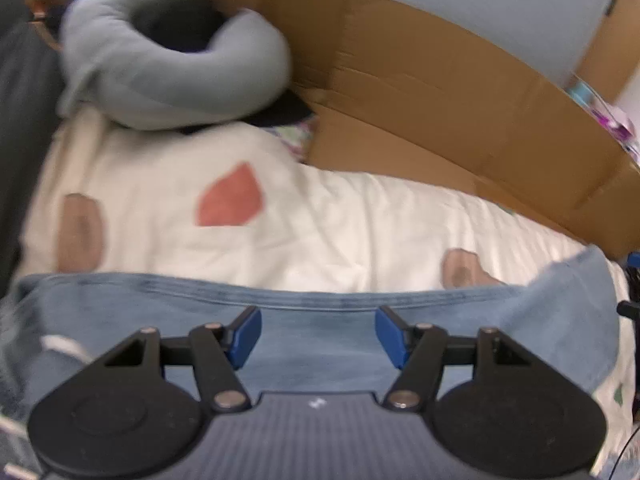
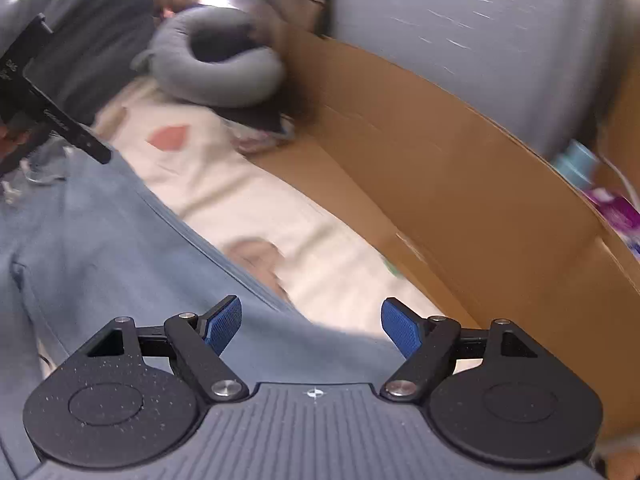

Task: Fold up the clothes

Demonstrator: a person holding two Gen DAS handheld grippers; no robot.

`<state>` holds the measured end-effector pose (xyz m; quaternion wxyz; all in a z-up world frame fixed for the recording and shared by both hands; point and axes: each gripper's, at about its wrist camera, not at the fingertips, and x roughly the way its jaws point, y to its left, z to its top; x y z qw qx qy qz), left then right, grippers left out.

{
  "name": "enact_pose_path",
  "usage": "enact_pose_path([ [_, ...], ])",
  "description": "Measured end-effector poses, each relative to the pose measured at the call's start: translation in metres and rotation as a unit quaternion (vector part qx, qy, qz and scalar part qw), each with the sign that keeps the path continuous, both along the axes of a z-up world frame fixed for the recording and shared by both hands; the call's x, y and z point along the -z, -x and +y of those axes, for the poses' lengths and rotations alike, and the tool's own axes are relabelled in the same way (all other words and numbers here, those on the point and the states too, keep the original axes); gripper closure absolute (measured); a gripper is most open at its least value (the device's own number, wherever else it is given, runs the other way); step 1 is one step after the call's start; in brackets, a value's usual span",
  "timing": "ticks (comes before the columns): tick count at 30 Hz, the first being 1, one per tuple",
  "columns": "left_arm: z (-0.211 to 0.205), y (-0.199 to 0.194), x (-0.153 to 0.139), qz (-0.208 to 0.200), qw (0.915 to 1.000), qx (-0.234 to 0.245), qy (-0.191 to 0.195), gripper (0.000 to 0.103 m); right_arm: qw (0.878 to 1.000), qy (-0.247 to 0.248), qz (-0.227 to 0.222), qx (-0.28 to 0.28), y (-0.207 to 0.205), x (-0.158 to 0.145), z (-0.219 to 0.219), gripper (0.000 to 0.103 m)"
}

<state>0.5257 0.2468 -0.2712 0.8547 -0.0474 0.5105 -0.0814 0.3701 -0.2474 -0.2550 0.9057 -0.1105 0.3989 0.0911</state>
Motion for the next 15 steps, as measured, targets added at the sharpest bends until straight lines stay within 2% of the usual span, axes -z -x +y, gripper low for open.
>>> enact_pose_path([
  [5, -0.011, -0.010, 0.017, -0.004, 0.9995, 0.030, 0.007, 0.037, 0.998, 0.036, 0.032, 0.051, 0.028, 0.010, -0.020, 0.021],
  [10, -0.023, -0.012, 0.028, -0.006, 0.9989, 0.047, -0.002, 0.038, 0.993, 0.022, 0.044, 0.105, 0.052, 0.020, -0.047, 0.021],
  [15, -0.030, -0.008, 0.027, -0.005, 0.9980, 0.061, -0.015, 0.039, 0.984, -0.034, 0.037, 0.169, 0.086, 0.034, -0.077, 0.021],
])
